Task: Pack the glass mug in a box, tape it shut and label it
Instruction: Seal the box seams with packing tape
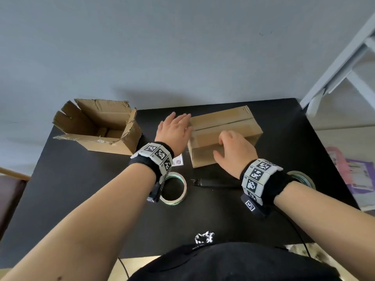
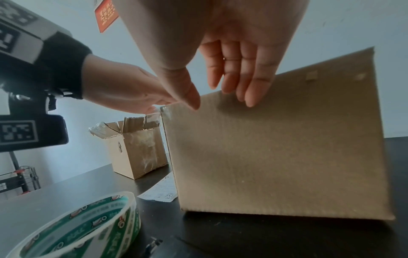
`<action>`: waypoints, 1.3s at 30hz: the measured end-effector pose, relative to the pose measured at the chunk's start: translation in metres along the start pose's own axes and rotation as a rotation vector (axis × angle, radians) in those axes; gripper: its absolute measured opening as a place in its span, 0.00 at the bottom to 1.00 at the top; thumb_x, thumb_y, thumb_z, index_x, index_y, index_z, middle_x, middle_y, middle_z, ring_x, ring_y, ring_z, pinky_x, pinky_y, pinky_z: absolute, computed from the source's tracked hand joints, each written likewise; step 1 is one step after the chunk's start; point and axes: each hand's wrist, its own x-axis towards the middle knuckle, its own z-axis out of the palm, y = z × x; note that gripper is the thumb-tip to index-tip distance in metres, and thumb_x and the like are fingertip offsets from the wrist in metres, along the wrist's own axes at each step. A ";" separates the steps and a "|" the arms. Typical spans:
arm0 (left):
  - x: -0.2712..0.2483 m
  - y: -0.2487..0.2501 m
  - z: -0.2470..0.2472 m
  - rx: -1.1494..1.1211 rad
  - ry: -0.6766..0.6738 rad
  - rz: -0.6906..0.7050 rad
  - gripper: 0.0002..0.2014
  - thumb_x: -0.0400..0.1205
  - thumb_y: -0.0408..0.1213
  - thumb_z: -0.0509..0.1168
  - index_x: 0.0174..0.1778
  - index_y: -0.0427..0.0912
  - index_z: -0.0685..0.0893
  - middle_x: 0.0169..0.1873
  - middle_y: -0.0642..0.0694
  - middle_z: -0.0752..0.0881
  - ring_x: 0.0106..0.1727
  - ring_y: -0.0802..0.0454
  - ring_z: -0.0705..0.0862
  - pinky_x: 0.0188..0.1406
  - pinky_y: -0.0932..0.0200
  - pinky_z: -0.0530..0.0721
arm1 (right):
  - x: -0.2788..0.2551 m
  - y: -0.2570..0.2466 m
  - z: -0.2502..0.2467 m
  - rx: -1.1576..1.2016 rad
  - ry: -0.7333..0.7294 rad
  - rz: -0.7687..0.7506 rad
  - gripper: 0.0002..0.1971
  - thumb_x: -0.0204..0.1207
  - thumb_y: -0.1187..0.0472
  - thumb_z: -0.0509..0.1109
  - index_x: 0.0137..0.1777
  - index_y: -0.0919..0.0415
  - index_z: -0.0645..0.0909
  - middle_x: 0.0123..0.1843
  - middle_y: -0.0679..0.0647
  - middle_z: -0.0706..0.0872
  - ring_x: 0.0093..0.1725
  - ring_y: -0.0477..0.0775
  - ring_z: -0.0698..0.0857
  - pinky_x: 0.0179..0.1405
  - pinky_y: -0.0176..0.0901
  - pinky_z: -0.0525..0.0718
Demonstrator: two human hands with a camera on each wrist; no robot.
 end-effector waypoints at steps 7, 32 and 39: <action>0.012 0.008 -0.010 0.058 -0.022 -0.021 0.20 0.87 0.44 0.47 0.67 0.49 0.80 0.63 0.44 0.78 0.68 0.43 0.73 0.72 0.48 0.63 | 0.007 0.013 0.000 0.097 -0.023 0.091 0.22 0.76 0.60 0.66 0.69 0.61 0.67 0.65 0.57 0.75 0.65 0.56 0.75 0.60 0.49 0.81; -0.038 0.016 0.014 -0.449 -0.017 -0.031 0.25 0.78 0.30 0.67 0.72 0.47 0.77 0.57 0.49 0.88 0.58 0.55 0.85 0.63 0.62 0.79 | 0.002 0.058 -0.014 0.214 -0.082 -0.022 0.28 0.78 0.63 0.67 0.78 0.51 0.67 0.73 0.50 0.78 0.67 0.56 0.80 0.68 0.50 0.77; -0.041 0.019 0.015 -0.423 0.022 -0.005 0.22 0.80 0.32 0.67 0.70 0.48 0.78 0.55 0.51 0.88 0.57 0.57 0.86 0.58 0.66 0.77 | -0.004 0.060 -0.009 0.199 -0.051 -0.046 0.28 0.78 0.60 0.68 0.78 0.51 0.67 0.70 0.52 0.81 0.58 0.55 0.85 0.61 0.46 0.81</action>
